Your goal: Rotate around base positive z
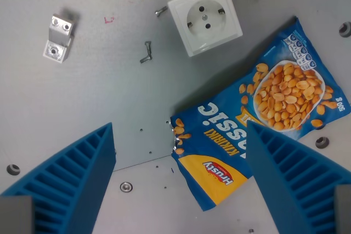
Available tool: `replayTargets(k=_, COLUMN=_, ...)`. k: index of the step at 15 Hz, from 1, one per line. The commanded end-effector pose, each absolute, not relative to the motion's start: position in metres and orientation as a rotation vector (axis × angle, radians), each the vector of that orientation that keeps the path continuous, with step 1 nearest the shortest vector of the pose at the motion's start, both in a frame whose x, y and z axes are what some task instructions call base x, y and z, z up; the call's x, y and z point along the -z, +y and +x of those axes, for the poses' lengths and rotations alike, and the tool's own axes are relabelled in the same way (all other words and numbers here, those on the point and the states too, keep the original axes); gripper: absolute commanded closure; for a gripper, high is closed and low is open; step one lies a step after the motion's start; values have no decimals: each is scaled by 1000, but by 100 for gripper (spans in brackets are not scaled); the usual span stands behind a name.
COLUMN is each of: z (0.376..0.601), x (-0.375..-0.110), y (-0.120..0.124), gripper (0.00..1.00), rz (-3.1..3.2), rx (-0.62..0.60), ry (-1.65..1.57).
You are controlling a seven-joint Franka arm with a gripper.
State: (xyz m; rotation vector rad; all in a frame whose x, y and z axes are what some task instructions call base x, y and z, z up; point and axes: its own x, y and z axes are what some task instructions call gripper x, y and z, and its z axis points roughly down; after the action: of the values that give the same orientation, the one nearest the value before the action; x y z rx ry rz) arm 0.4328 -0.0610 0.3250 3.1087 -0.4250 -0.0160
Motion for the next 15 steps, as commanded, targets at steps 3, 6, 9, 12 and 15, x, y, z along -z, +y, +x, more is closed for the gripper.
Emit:
replayTargets(k=3, z=433, x=-328, y=-61, gripper=0, rz=3116, rx=7, ry=-364)
replayTargets(k=6, z=433, x=-328, y=-61, gripper=0, rz=3123, rx=7, ry=-302)
replayTargets(k=9, z=433, x=-328, y=-61, gripper=0, rz=3128, rx=7, ry=-239)
replayTargets(k=12, z=433, x=-328, y=-61, gripper=0, rz=3132, rx=7, ry=-177)
replayTargets(k=15, z=433, x=-328, y=-61, gripper=0, rz=3134, rx=7, ry=-114)
